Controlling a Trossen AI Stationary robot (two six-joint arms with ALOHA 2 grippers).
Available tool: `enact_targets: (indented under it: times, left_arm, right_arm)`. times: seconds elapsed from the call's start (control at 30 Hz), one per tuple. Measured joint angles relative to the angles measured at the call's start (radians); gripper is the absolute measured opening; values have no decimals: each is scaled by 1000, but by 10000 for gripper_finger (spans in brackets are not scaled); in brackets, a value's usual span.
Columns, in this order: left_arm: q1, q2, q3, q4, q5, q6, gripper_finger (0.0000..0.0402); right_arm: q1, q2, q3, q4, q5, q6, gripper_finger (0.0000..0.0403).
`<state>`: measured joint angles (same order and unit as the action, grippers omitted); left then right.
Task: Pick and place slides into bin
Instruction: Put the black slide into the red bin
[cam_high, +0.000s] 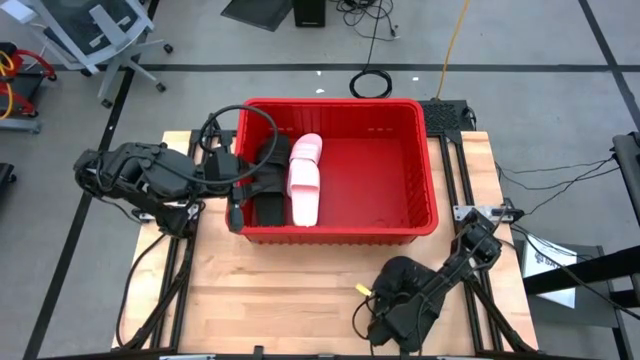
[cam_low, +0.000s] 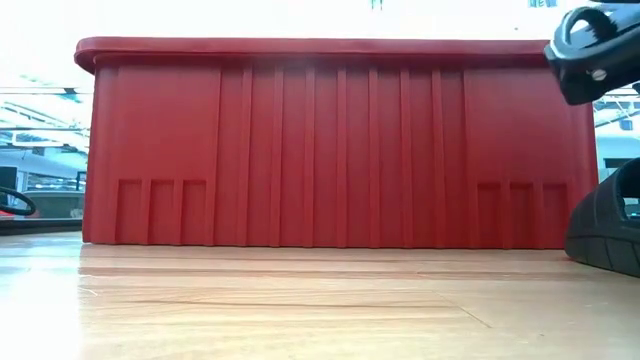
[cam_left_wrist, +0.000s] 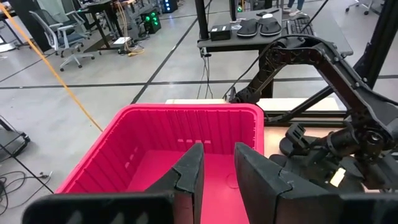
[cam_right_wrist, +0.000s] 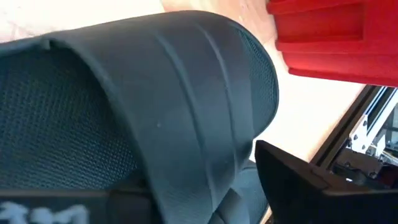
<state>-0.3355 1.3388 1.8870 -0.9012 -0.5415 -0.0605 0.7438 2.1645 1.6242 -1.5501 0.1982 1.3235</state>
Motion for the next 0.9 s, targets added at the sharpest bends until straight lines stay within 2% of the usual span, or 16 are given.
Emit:
enact_targets:
  times: [0.13, 0.27, 0.33, 0.6, 0.77, 0.9]
  left_arm:
    - [0, 0, 0, 0, -2, 0, 88]
    - [0, 0, 0, 0, -8, 0, 88]
    - [0, 0, 0, 0, -10, 0, 88]
    - [0, 0, 0, 0, -11, 6, 88]
    - [0, 0, 0, 0, -11, 6, 88]
    - [0, 0, 0, -2, -11, 6, 88]
  right_arm:
    - [-10, 0, -4, 5, 7, 0, 120]
    - [-17, 0, -4, 11, 11, -1, 34]
    - [-17, 0, -4, 32, 11, -1, 11]
    - [-17, -41, -4, 117, 14, 25, 4]
    - [-16, -109, -4, 140, 52, 70, 3]
    - [-16, -175, -4, 212, 77, 41, 2]
